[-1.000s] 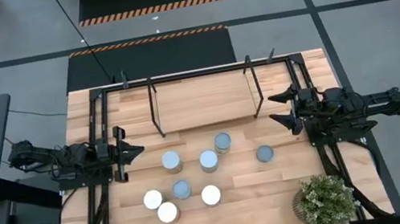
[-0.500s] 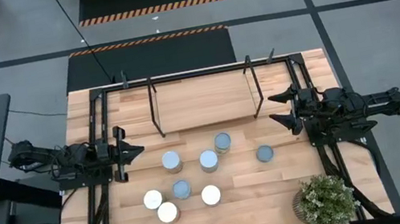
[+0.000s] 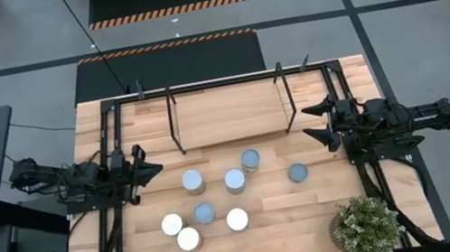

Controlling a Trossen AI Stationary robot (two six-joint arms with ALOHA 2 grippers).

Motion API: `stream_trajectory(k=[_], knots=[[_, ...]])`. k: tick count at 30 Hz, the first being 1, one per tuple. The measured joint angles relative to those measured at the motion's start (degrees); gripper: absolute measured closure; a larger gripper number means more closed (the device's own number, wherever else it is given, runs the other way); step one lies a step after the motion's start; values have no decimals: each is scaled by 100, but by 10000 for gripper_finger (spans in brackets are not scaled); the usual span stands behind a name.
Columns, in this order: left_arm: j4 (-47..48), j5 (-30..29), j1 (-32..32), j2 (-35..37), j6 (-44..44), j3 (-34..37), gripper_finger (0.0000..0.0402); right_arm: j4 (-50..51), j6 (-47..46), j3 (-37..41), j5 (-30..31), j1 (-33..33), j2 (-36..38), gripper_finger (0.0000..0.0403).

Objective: Pick and place cans onto a shelf
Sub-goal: Put the canned peaches on the shelf

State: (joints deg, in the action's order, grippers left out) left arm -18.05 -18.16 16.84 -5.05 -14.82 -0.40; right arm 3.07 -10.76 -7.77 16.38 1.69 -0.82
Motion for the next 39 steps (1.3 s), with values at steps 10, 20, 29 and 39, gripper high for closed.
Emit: stream_trajectory(k=[10, 20, 29, 39], knots=[[-37, 4, 5, -60, -961, 0, 377, -46, 0, -2, 0, -2, -2, 31], [-46, 1727, 4, -622, -373, -430, 371, -281, 223, 0, 149, -1, -2, 31], [1158, 857, 4, -2102, 204, -1139, 254, -1143, -41, -1, 157, -2, -2, 31], [2706, 318, 9, -3010, -93, -1711, 136, -1370, 51, -1, 0, 0, -17, 31]])
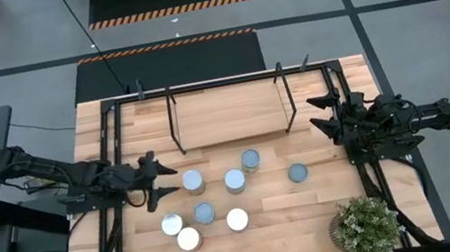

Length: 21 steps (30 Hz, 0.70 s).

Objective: Pick and place cans onto a shelf
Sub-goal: Put the canned peaches on the shelf

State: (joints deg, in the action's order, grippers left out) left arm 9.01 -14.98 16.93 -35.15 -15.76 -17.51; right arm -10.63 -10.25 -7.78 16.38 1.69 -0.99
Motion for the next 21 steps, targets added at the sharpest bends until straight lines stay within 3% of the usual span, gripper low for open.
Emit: stream_trajectory(k=[8, 21], knots=[[1995, -221, 0, -766, -478, -1081, 95, 35, 178, -25, -299, 0, -47, 31], [2268, -22, 9, -3171, -1326, -2022, 90, -109, 1090, -263, -148, 0, -1454, 31]])
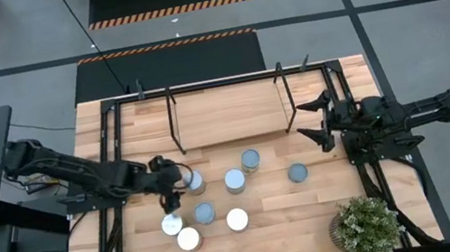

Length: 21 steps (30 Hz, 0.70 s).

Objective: Pick and place cans onto a shelf
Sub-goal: Put the canned peaches on the shelf

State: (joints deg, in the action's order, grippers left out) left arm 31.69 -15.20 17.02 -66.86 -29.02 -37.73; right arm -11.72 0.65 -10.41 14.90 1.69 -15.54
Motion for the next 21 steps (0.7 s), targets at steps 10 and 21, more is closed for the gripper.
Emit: stream_trajectory(k=[10, 21], knots=[[33, 60, -246, -1243, 454, -952, 90, -704, 260, -2, 0, 0, -681, 31], [-474, 229, -522, -1611, 933, -1168, 90, -1065, 410, -2, -292, -2, -912, 31]])
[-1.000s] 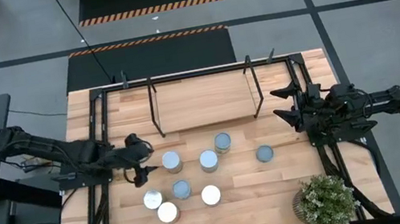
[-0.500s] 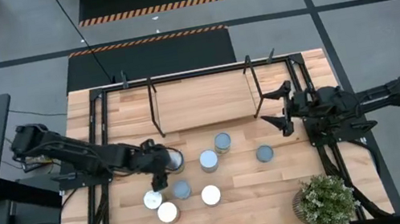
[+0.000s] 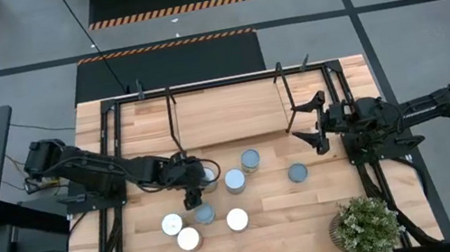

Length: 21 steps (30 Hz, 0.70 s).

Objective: Pick and place cans onto a shelf
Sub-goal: Put the canned peaches on the shelf

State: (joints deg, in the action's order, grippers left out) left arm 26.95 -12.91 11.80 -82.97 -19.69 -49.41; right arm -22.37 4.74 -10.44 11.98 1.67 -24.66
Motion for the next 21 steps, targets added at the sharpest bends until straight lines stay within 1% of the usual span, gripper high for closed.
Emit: stream_trajectory(k=[3, 6, 9, 13, 18, 21], knots=[[-118, -7, -51, -105, 64, -6, 90, -138, -36, 20, -267, 1, -194, 31], [-182, 3, -51, -232, 89, -6, 90, -307, 250, 26, -298, 0, -377, 31], [-304, 6, -31, -342, 124, -6, 92, -684, 621, 26, -303, -33, -552, 31], [-374, 5, -39, -421, 360, -6, 108, -979, 967, 26, -309, -122, -699, 31], [-476, 9, -38, -432, 326, -6, 131, -973, 907, -14, -316, -309, -839, 31], [-471, 9, -38, -432, 70, -6, 138, -976, 825, -39, -314, -361, -971, 31]])
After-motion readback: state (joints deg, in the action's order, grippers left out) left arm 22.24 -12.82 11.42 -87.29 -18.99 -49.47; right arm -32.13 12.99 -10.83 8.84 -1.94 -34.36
